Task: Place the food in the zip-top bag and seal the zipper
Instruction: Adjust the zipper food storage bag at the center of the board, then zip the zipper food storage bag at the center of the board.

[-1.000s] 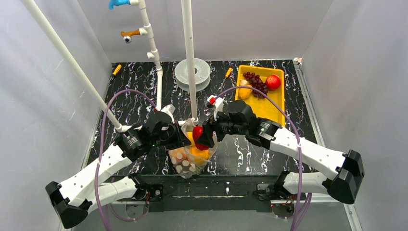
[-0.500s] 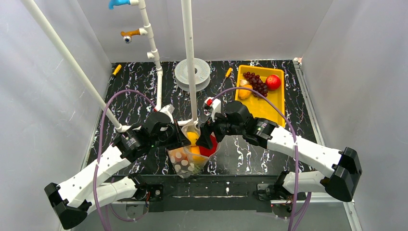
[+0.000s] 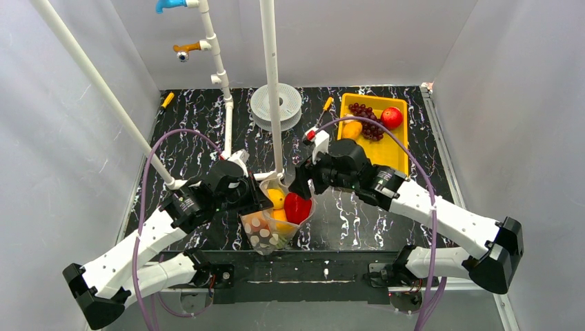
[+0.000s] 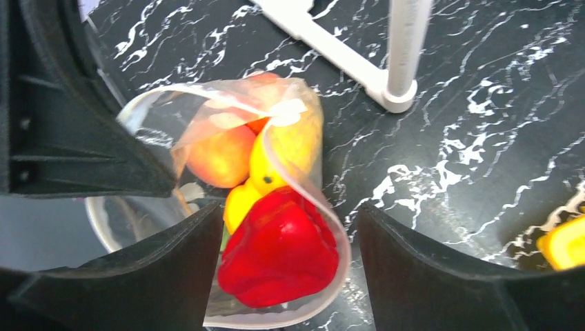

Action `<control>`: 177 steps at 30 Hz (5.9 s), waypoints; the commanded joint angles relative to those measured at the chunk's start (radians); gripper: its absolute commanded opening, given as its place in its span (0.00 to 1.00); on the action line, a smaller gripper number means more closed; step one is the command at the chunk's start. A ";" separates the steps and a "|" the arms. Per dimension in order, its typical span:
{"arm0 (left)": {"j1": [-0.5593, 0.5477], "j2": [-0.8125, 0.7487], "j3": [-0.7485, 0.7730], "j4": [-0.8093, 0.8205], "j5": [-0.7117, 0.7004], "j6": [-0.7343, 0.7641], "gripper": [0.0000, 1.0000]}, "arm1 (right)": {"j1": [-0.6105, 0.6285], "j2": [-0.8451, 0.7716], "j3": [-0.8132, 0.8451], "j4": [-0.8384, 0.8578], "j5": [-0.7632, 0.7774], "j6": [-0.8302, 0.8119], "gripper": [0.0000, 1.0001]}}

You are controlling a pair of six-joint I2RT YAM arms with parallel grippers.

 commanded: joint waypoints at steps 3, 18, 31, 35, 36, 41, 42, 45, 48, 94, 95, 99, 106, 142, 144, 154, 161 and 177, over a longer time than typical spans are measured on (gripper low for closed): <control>-0.001 -0.027 -0.012 0.002 0.000 -0.002 0.00 | -0.064 0.060 0.076 -0.042 -0.078 -0.111 0.77; -0.002 -0.032 -0.007 -0.010 -0.007 -0.002 0.00 | -0.068 0.250 0.173 0.049 -0.300 -0.118 0.62; -0.002 -0.023 0.001 0.014 0.035 -0.004 0.00 | -0.061 0.230 0.084 0.160 -0.124 0.054 0.03; -0.002 0.020 0.033 0.067 0.151 0.043 0.00 | -0.061 0.168 0.099 0.080 -0.070 0.115 0.01; -0.002 0.040 0.051 0.075 0.184 0.066 0.00 | -0.061 0.142 0.107 0.054 -0.063 0.127 0.01; -0.003 0.138 0.161 0.063 0.295 0.181 0.00 | -0.061 0.046 0.221 -0.174 -0.015 0.169 0.01; -0.004 0.152 0.180 0.056 0.307 0.202 0.00 | -0.061 0.034 0.250 -0.230 0.015 0.186 0.01; -0.004 0.187 0.232 0.015 0.334 0.259 0.00 | -0.061 0.022 0.336 -0.393 0.119 0.285 0.01; -0.004 0.200 0.228 -0.036 0.325 0.303 0.00 | -0.056 0.012 0.309 -0.458 0.184 0.397 0.01; -0.527 0.386 0.272 0.124 -0.717 0.558 0.98 | -0.050 -0.086 0.146 -0.311 0.297 1.150 0.01; -0.532 0.387 0.263 0.140 -0.732 0.555 0.98 | -0.050 -0.088 0.146 -0.312 0.302 1.150 0.01; -0.534 0.357 0.210 0.232 -0.707 0.586 0.98 | -0.052 -0.092 0.152 -0.322 0.306 1.124 0.01; -0.511 0.311 0.151 0.253 -0.722 0.582 0.57 | -0.052 -0.130 0.113 -0.286 0.275 1.050 0.06; -0.282 0.222 0.135 0.158 -0.330 0.504 0.00 | 0.020 -0.082 0.072 -0.533 -0.068 0.499 0.01; -0.272 0.226 0.157 0.124 -0.271 0.488 0.27 | 0.020 -0.087 0.076 -0.511 -0.029 0.601 0.01; -0.264 0.232 0.118 0.112 -0.049 0.537 0.95 | 0.001 -0.078 0.063 -0.250 0.045 0.980 0.01; -0.266 0.166 0.092 0.191 -0.061 0.546 0.98 | 0.000 0.022 0.076 -0.183 0.012 1.009 0.01; -0.267 0.268 0.099 0.140 -0.242 0.515 0.86 | 0.008 0.008 0.067 -0.140 -0.015 1.001 0.01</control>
